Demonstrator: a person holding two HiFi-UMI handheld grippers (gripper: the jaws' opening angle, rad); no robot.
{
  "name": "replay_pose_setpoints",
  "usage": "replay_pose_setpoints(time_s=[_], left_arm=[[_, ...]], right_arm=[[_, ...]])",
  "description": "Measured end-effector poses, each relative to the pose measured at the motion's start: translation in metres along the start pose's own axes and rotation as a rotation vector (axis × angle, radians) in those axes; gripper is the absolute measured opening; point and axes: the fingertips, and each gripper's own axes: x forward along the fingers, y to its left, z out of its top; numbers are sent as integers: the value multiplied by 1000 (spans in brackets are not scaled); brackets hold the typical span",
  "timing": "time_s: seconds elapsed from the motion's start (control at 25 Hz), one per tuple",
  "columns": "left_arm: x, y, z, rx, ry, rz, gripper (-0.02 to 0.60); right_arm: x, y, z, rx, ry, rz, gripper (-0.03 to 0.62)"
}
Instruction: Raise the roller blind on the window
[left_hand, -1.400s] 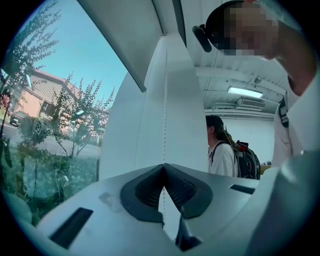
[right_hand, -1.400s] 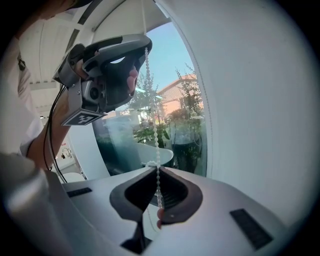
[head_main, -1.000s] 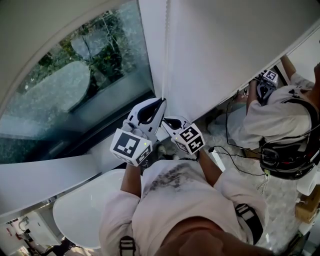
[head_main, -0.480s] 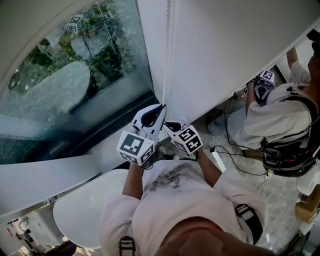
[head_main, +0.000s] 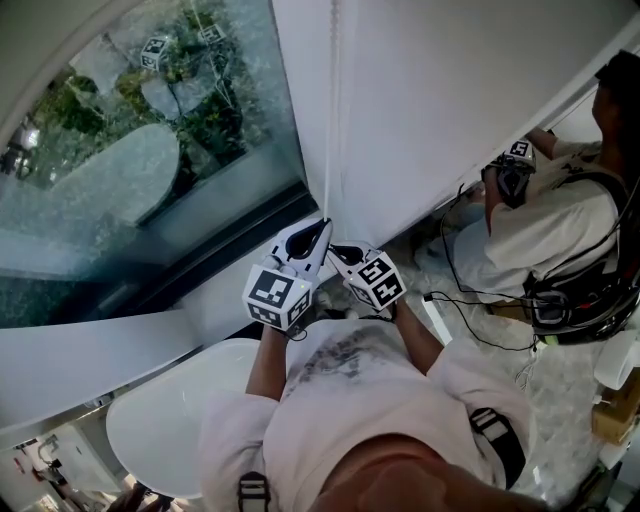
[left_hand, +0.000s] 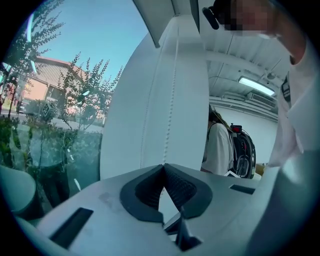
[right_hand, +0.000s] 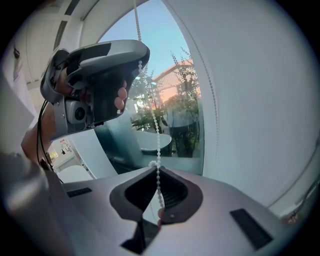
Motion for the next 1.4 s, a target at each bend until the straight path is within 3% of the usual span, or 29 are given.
replay_pose_setpoints(time_s=[0.36,0.6,0.76,1.4], left_arm=[[-4,-1,0,12,-7,9,9],[-5,-2,4,17,-9,12,9],[-7,-6,3,22,-10,8,9],[-10,-16,-4,32,-21,-15,9]], right_arm=[[-42,17,48,-83,-121,-11,66],[-99,27,118,-109,-304,-23,75],[-127,35,160,-152,-399,-21,124],[-165,54,279,-274,-621,-55,124]])
